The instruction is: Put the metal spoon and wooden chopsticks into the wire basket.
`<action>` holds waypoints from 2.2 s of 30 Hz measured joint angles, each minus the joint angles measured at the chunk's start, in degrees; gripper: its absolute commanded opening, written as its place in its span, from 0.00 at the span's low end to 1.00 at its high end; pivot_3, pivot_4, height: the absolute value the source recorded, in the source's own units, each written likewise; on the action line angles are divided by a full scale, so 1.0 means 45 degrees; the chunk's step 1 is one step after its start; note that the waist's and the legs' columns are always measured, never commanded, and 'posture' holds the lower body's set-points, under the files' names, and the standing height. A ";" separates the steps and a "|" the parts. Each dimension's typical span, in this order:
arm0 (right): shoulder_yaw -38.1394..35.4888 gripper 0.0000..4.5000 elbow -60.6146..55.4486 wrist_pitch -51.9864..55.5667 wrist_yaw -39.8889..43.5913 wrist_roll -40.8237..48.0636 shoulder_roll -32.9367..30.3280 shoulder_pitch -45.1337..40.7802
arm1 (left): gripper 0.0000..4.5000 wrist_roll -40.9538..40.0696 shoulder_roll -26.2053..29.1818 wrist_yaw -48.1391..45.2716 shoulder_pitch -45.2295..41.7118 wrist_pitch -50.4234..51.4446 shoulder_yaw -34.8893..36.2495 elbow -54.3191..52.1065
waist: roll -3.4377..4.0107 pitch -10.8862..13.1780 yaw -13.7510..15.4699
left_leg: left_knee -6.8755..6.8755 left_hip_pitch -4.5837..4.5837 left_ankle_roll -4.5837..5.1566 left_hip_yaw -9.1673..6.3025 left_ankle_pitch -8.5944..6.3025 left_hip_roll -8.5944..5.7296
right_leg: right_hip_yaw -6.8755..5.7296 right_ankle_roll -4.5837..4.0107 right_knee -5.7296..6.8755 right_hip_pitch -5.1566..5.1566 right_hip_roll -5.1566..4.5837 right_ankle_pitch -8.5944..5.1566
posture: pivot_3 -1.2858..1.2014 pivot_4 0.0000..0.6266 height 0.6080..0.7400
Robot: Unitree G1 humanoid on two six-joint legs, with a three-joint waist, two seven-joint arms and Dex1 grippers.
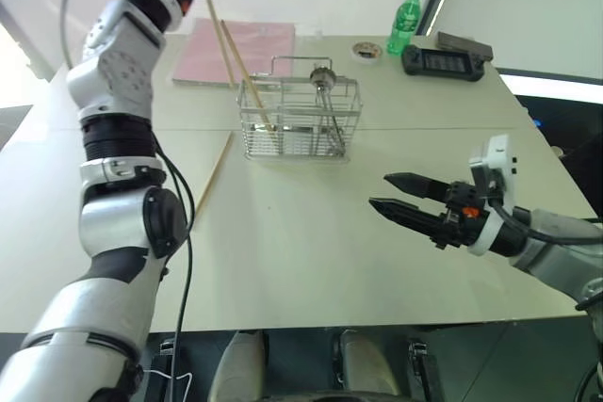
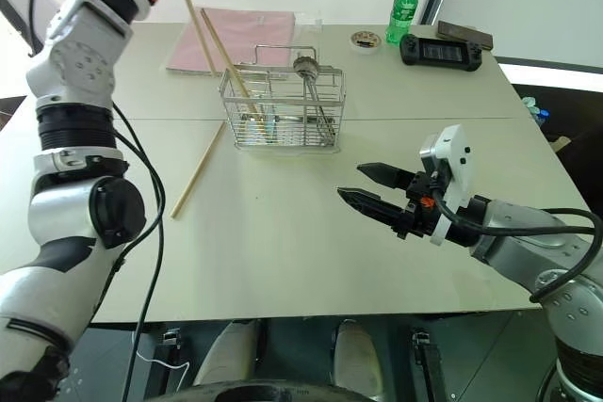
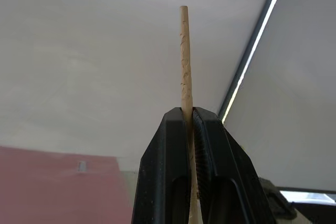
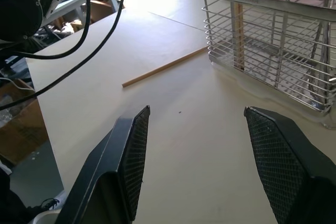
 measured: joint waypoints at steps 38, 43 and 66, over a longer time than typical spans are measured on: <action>-0.0303 0.66 0.0789 -0.0638 -0.1381 0.1702 0.0071 -0.0597 | 0.99 -0.3779 -0.1064 -0.0157 0.5244 0.4082 -0.1033 -0.7827 | 0.0038 0.0009 -0.0141 | 0.0025 0.0012 0.0003 -0.0005 0.0000 0.0002 | 0.0003 -0.0008 -0.0008 0.0027 0.0003 0.0001 | 0.52 0.24 0.86; -0.0344 0.66 0.1139 -0.0636 -0.1094 0.1675 0.0024 -0.0497 | 0.99 -0.5640 0.2294 -0.0190 0.5016 0.6155 0.1136 -0.7925 | 0.0065 0.0010 -0.0176 | 0.0013 0.0025 0.0007 -0.0004 -0.0001 0.0011 | 0.0006 -0.0013 0.0002 0.0024 0.0012 -0.0002 | 0.52 0.24 0.86; 0.0274 0.66 0.1560 -0.0805 -0.0406 0.0793 0.0581 -0.0391 | 0.99 0.1972 0.4182 -0.3257 0.2962 0.8005 -0.6713 0.0043 | 0.0046 0.0012 0.0146 | 0.0014 -0.0084 0.0006 -0.0001 0.0000 0.0009 | 0.0005 -0.0024 -0.0010 -0.0082 0.0010 0.0006 | 0.52 0.24 0.86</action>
